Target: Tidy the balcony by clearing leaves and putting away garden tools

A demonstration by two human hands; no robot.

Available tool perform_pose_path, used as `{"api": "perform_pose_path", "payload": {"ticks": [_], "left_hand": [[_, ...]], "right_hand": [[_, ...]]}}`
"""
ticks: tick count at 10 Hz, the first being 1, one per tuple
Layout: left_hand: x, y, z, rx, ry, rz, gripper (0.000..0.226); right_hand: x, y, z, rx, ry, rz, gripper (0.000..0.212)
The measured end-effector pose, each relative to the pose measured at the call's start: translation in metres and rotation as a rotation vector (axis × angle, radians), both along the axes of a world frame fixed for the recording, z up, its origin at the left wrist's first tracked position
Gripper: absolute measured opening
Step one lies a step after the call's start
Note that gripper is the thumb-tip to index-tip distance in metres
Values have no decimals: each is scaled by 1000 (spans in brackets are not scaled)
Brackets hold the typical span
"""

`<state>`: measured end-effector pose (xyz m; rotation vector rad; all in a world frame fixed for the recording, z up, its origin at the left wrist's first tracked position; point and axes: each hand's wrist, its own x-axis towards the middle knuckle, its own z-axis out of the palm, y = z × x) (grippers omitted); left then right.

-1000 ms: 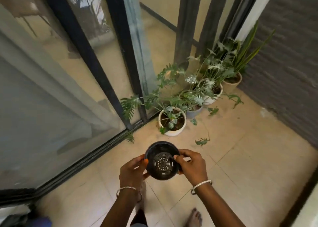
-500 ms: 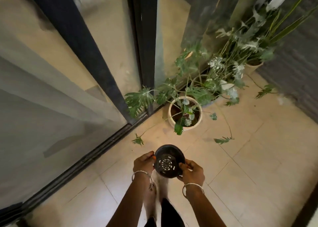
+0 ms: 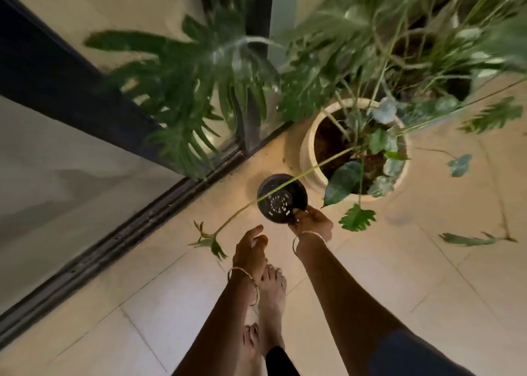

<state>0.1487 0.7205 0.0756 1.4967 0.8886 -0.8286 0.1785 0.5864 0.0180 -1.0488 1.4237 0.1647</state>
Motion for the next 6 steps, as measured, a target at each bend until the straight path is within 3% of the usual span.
{"api": "perform_pose_path", "payload": {"ticks": [2,3,5,6], "left_hand": [[17,-1,-66,64,-73,67,32],[19,-3,-78,173,-207,81,33],[18,-10,-71,255,-315,79,27],[10,-15,-63,325,-296,-6,32]], "right_hand": [[52,5,-52,13,-84,-73,30],[66,3,-63,26,-88,-91,22],[69,3,-64,133,-80,-24,17],[59,1,-54,216,-56,-12,24]]}}
